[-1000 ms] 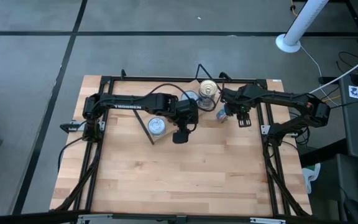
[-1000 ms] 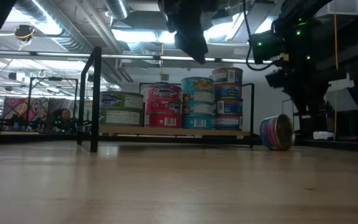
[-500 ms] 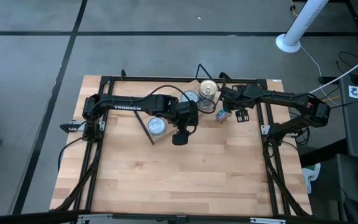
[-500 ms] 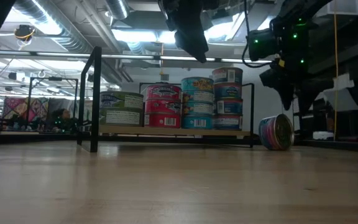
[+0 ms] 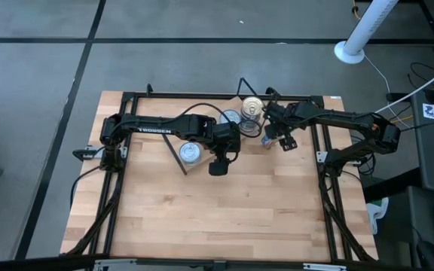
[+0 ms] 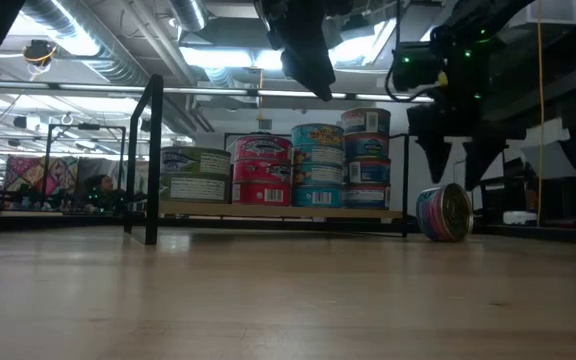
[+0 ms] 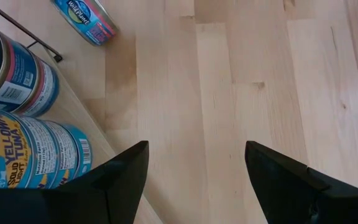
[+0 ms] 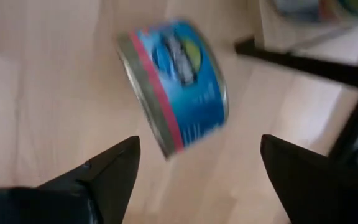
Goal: Stack canned seafood by type on shelf
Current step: Stack the blue pink tuna can on top of the blue pink tuna cans on the shelf
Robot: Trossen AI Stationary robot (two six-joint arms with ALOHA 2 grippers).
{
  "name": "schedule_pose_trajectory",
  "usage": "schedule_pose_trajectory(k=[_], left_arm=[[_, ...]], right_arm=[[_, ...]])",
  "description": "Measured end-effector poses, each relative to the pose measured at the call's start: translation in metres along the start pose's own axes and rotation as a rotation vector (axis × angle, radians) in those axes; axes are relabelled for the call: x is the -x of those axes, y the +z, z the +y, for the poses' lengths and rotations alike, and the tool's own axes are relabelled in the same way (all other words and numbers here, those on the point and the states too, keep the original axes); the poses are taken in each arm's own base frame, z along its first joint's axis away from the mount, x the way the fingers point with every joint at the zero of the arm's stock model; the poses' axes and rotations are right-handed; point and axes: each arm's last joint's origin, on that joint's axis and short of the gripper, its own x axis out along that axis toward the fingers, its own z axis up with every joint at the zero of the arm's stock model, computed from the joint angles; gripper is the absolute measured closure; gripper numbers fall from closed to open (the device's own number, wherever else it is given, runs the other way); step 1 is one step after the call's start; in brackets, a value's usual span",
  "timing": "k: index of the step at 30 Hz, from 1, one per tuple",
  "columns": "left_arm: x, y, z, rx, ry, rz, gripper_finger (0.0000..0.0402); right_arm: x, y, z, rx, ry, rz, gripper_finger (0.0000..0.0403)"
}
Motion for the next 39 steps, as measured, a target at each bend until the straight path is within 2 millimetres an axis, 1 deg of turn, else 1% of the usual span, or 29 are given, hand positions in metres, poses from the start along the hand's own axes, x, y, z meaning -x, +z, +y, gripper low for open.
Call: schedule_pose_trajectory(k=[3, 7, 18, 37, 39], left_arm=[[0.0, 0.0, 0.0, 0.0, 0.0, 0.0, 0.0139], [0.0, 0.0, 0.0, -0.001, 0.0, 0.0, 0.0139], [0.0, 0.0, -0.0002, -0.01, 0.0, 0.0, 0.0139], [0.0, 0.0001, -0.0008, -0.009, -0.001, 0.0, 0.0139], [0.0, 0.0001, -0.0008, -0.009, -0.001, 0.0, 0.0139]], right_arm=[[0.0002, 0.0037, -0.0007, 0.019, 0.027, -0.073, 0.0071], [0.0003, 0.0059, -0.0016, 0.019, 0.038, -0.116, 0.0071], [0.0004, 0.0066, -0.0002, 0.022, 0.077, -0.149, 0.0071], [0.0002, 0.0066, -0.0001, 0.059, 0.076, -0.15, 0.0071], [-0.0023, 0.0073, -0.0003, 0.059, 0.084, -0.142, 0.0071]])
